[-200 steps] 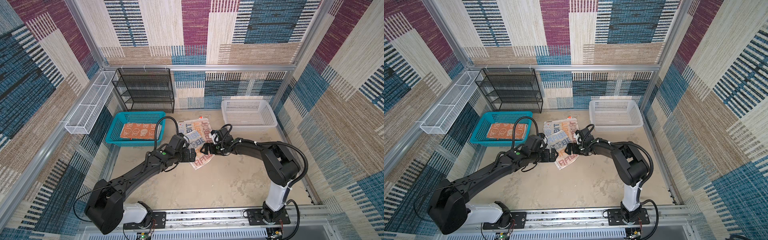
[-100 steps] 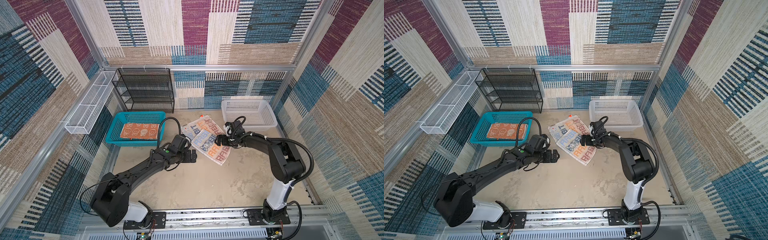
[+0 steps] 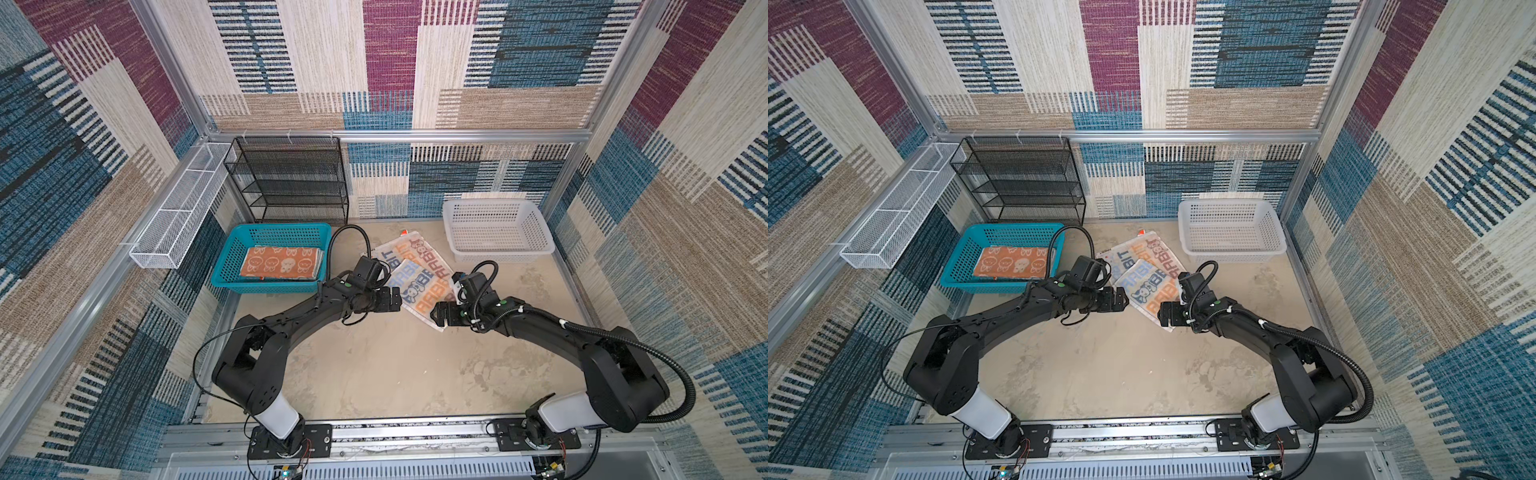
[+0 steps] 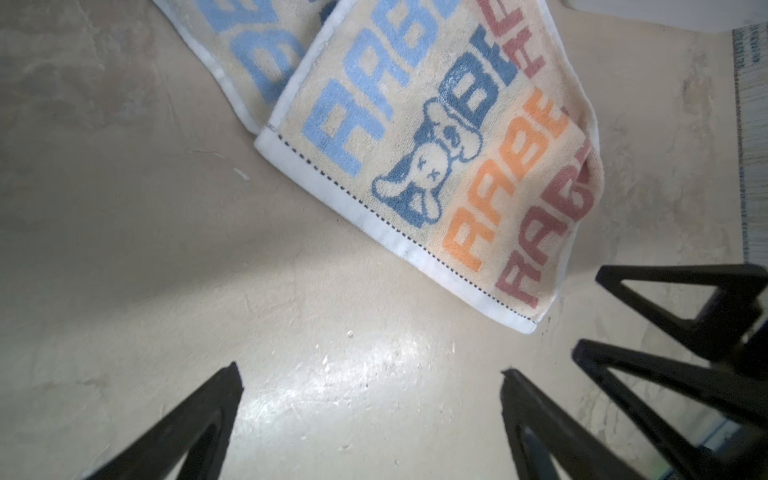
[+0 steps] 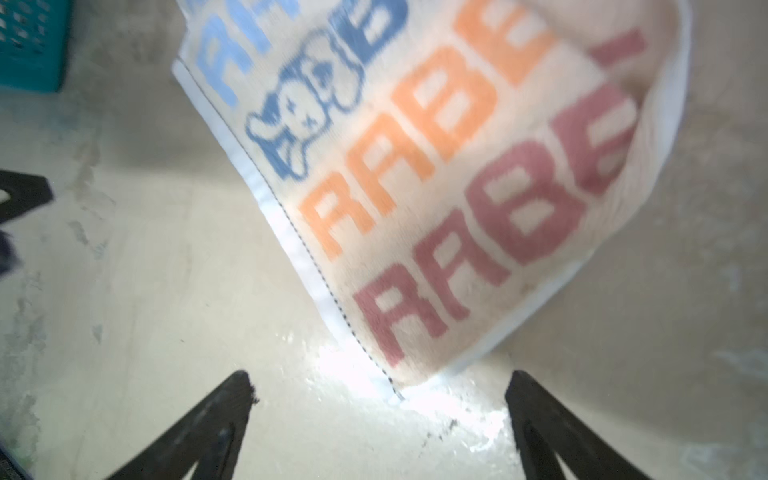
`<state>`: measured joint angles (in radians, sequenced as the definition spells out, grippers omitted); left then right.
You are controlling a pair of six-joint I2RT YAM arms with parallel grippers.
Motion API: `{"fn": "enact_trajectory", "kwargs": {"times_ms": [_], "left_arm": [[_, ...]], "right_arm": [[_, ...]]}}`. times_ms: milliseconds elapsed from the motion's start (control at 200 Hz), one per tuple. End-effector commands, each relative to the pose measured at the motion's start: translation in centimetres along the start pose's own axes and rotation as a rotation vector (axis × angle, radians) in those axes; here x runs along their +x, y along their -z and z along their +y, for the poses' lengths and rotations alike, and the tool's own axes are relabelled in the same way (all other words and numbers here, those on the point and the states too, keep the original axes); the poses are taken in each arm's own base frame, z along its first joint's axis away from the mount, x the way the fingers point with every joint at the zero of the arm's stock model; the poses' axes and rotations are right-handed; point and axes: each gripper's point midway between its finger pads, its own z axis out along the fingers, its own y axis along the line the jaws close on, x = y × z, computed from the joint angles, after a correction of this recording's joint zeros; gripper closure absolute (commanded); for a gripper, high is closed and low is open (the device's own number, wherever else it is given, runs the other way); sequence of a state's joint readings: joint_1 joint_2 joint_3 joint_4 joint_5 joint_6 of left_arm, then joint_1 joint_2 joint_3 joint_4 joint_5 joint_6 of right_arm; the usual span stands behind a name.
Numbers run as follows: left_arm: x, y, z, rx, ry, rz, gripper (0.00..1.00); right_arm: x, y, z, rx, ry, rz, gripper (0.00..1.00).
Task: Fold and stack the towels
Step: 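Pinch the near corners of the RABBIT towel with both grippers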
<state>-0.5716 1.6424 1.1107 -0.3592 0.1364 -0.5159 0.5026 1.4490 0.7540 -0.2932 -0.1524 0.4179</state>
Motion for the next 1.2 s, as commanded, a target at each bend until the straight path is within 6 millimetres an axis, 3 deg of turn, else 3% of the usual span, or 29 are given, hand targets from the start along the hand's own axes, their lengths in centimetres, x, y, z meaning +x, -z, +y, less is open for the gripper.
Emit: {"fn": "enact_trajectory", "kwargs": {"times_ms": [0,381,616,766,977,1197], "left_arm": [[-0.5,0.0,-0.5,0.018,-0.03,-0.005,0.0],[0.5,-0.3,0.3,0.005,-0.025,0.013,0.0],[0.7,-0.3,0.7,0.002,-0.017,0.019,0.0],[0.8,-0.5,1.1,-0.011,-0.011,0.025,0.0],[0.0,-2.2,0.5,0.004,0.001,0.047,0.0],[-1.1,-5.0,-0.6,0.046,0.015,0.074,0.01]], "right_arm": [[0.1,-0.3,-0.1,0.037,-0.033,-0.033,0.09],[2.4,-3.7,-0.3,0.122,-0.035,0.03,0.29],[3.6,-5.8,-1.9,0.206,-0.035,0.065,0.64],[2.3,-4.9,-2.7,0.28,-0.001,0.038,0.89],[-0.1,-2.8,-3.3,0.292,0.019,-0.008,0.94],[-0.4,-1.5,-4.4,0.251,-0.003,-0.017,0.97]]}}
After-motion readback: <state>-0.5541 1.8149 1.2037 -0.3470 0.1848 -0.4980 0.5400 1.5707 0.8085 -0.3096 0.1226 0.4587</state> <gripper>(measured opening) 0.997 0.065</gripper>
